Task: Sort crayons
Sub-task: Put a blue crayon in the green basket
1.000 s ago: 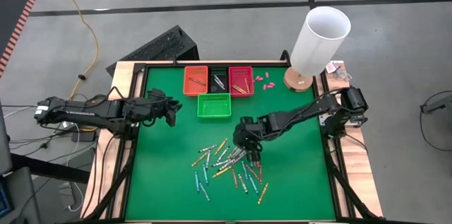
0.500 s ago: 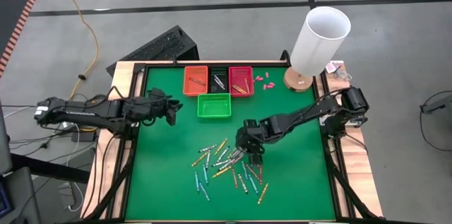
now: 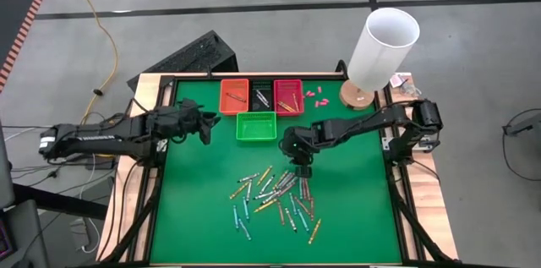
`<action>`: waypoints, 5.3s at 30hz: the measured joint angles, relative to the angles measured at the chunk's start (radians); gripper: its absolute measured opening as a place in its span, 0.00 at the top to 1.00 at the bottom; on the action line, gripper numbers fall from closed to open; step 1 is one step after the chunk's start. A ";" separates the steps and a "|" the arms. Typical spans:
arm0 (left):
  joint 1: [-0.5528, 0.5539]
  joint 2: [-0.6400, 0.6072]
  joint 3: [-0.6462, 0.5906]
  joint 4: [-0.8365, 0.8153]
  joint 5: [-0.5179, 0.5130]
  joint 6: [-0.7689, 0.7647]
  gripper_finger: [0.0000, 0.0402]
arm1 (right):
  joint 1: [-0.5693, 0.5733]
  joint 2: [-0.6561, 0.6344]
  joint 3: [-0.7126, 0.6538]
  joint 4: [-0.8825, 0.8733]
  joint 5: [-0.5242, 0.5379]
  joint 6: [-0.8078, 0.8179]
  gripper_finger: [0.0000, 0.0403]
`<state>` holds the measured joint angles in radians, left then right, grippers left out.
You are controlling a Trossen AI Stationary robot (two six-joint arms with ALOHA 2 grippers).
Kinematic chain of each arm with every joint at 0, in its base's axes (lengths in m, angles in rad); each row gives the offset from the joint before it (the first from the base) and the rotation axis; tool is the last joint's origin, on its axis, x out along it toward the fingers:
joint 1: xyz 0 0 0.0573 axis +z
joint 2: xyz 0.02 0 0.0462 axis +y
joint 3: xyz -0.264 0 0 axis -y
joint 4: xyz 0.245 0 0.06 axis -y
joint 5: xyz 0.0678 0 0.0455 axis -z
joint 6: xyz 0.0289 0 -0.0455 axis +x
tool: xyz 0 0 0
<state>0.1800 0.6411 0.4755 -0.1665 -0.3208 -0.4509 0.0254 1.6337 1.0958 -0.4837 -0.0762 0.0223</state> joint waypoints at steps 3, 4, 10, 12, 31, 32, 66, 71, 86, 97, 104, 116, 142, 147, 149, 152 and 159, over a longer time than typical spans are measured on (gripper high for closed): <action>0.032 0.000 0.000 0.000 0.044 0.013 0.70 | 0.013 0.000 0.000 0.002 -0.002 0.003 0.73; 0.038 0.000 0.000 0.000 0.060 0.011 0.70 | 0.020 0.000 0.000 0.004 -0.002 0.004 0.73; 0.046 0.000 0.000 0.000 0.157 0.003 0.70 | 0.068 0.000 0.000 0.062 -0.001 0.053 0.73; 0.044 0.000 0.000 0.000 0.194 0.003 0.70 | 0.085 0.000 0.000 0.095 0.003 0.056 0.73; -0.088 0.000 0.000 0.013 0.317 0.058 0.70 | 0.153 0.005 0.000 0.150 0.057 0.067 0.73; -0.107 0.000 0.000 0.018 0.317 0.083 0.70 | 0.153 0.005 0.000 0.149 0.057 0.067 0.73; -0.153 0.000 0.000 0.134 0.161 0.163 0.70 | 0.003 -0.159 0.000 0.046 0.098 0.009 0.73; -0.141 0.000 0.000 0.135 0.198 0.123 0.70 | 0.017 -0.109 0.000 0.224 0.019 -0.115 0.73; -0.142 0.000 0.000 0.126 0.270 0.079 0.70 | 0.070 0.023 0.000 0.703 -0.083 -0.146 0.73; -0.142 0.000 0.000 0.126 0.155 -0.007 0.70 | 0.130 0.023 0.001 0.777 -0.009 0.007 0.73; -0.244 0.027 0.000 0.126 0.440 0.108 0.70 | 0.233 -0.065 0.000 0.699 -0.023 -0.002 0.73; -0.436 0.197 0.000 0.130 0.248 0.118 0.70 | 0.287 -0.093 0.001 0.433 0.098 0.280 0.73; -0.466 0.294 0.000 0.166 0.154 0.091 0.70 | 0.286 0.013 -0.010 -0.080 0.340 0.555 0.73; -0.466 0.294 0.000 0.158 0.145 0.092 0.70 | 0.242 0.073 -0.010 -0.035 0.265 0.333 0.73; -0.466 0.294 0.000 0.157 0.134 0.091 0.70 | 0.227 0.102 -0.010 -0.032 0.230 0.288 0.73; -0.466 0.294 0.000 0.157 0.122 0.092 0.70 | 0.218 0.140 -0.010 -0.031 0.204 0.258 0.73; -0.466 0.294 0.000 0.157 0.122 0.091 0.70 | 0.214 0.150 -0.007 -0.030 0.190 0.237 0.73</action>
<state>-0.2863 0.9356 0.4759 -0.0097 -0.1989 -0.3599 0.2394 1.7837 1.0885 -0.5134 0.1138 0.2595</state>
